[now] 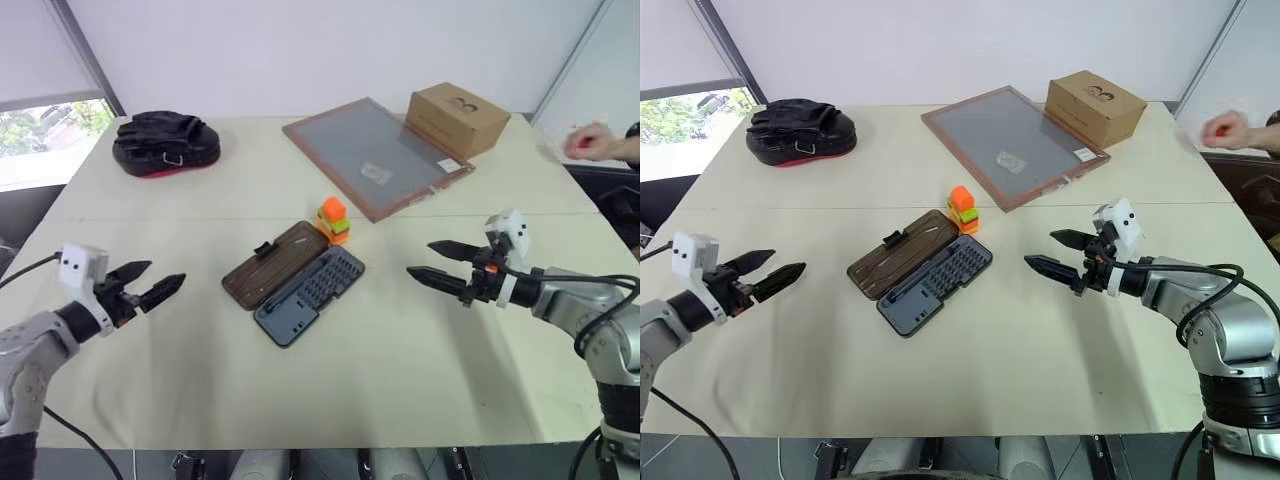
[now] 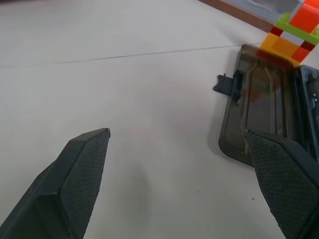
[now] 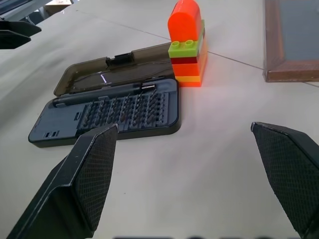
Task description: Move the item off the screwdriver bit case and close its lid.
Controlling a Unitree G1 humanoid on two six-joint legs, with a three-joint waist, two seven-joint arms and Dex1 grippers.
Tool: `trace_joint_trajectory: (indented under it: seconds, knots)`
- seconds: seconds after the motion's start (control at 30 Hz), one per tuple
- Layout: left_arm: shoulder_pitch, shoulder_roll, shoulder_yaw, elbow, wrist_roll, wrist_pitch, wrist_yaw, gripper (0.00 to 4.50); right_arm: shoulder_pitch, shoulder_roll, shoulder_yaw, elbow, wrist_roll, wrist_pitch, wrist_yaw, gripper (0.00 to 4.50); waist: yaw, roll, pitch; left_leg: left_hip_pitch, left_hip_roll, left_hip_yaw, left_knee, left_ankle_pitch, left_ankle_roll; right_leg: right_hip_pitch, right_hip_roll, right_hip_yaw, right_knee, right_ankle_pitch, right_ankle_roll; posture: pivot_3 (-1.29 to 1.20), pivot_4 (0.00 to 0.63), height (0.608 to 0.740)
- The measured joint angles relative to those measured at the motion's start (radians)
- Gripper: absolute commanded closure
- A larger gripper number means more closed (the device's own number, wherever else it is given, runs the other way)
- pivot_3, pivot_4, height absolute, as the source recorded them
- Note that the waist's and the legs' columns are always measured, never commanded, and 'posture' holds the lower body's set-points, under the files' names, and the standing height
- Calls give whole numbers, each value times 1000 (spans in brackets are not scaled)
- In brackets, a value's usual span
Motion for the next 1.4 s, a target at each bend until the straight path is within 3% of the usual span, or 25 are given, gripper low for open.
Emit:
trace_joint_trajectory:
  seconds: [1.1,1.27,1.4]
  knots:
    - [5,-11,-6,-24,16,-31,-17,0,-14,71,15,23,-53,-49,-49,56,0,0,0,0,0,0,0,0,0,0,0,0,0,0,0,0,150,740]
    - [-42,63,-66,-113,-9,10,-78,0,-69,145,56,30,-71,-57,-91,56,-4,-1,1,0,0,0,0,0,0,0,1,0,0,0,0,0,150,740]
    - [-118,99,-154,-204,-38,55,-133,0,-139,254,169,75,-136,-94,-139,56,-10,1,1,0,0,0,0,0,-1,-1,1,0,1,0,0,0,150,740]
